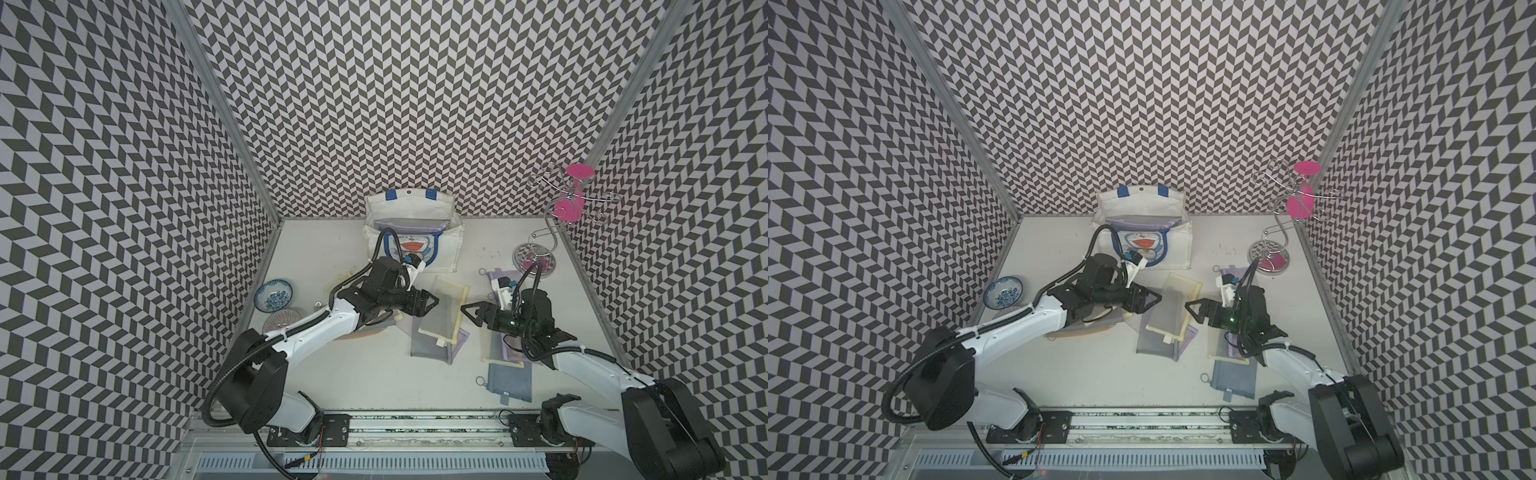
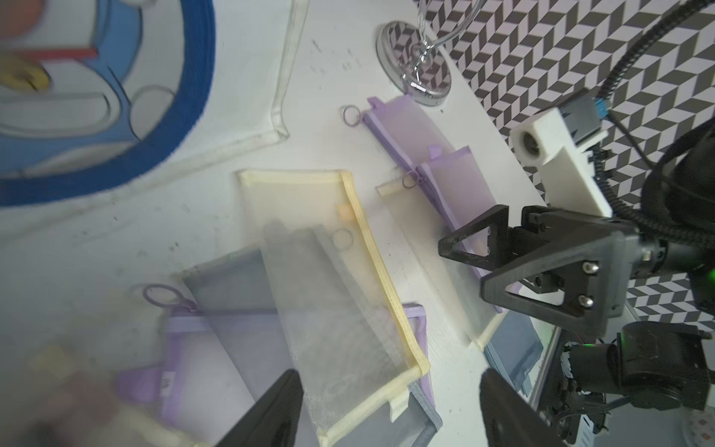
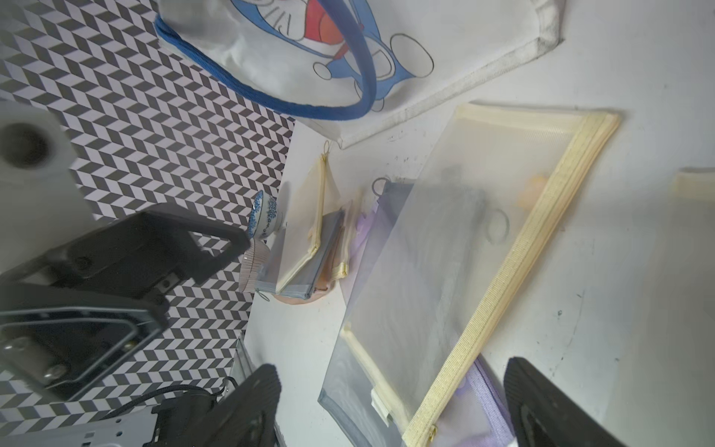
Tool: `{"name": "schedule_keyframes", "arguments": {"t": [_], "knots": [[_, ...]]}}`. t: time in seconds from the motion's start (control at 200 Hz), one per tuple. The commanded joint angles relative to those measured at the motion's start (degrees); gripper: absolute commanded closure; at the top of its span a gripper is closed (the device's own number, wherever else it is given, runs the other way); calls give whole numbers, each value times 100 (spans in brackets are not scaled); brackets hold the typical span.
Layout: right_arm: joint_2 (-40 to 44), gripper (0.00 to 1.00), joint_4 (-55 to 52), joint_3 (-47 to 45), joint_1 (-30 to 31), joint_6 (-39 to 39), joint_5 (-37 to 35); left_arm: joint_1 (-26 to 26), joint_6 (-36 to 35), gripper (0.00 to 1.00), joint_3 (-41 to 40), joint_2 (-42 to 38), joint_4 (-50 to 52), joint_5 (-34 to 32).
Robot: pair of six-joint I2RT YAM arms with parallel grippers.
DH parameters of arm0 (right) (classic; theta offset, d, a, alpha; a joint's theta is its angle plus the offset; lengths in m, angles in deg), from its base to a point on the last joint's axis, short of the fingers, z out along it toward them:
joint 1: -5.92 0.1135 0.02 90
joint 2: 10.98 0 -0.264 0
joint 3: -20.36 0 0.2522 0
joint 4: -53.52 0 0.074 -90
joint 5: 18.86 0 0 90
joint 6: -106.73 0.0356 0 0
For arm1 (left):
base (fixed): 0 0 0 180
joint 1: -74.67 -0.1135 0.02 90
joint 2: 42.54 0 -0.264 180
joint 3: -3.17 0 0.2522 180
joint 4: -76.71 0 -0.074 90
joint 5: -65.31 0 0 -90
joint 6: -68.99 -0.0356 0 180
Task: Put the pencil pouch into the canvas bag
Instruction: Place the pencil pouch in the canvas bag, then pick up the pencil pouch.
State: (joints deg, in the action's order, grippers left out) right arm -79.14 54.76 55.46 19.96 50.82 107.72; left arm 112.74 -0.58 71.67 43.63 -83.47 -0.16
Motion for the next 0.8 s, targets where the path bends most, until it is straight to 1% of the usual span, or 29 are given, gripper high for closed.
{"name": "schedule_keyframes", "arguments": {"t": [0.0,0.095,0.17,0.22,0.27,0.3,0.37,0.471,0.621,0.711,0.796], "knots": [[-237,10,742,-161,-16,-7,112,-11,427,27,37,398,-849,323],[-481,10,889,-214,-16,-47,-16,18,436,27,140,834,-941,247],[-778,11,1031,-200,-16,-51,5,51,531,29,124,1096,-1059,133],[-953,11,1213,-221,-16,-29,19,120,561,31,63,1215,-1172,-68],[-1113,12,1441,-274,-15,-7,0,239,500,31,91,1382,-1092,-400],[-1201,13,1553,-295,-9,3,-10,289,467,32,122,1477,-1064,-464],[-1442,14,1680,-259,-6,-17,7,402,471,33,143,1650,-1091,-485],[-1801,20,1900,-204,-1,31,115,517,499,33,176,1804,-1132,-493],[-2248,24,2406,-223,-2,216,304,637,526,33,157,1863,-1195,-469],[-2479,26,2813,-249,-7,367,435,723,615,34,70,1905,-1368,-325],[-2669,32,3128,-240,4,492,538,781,725,34,-13,1942,-1560,-168]]}}
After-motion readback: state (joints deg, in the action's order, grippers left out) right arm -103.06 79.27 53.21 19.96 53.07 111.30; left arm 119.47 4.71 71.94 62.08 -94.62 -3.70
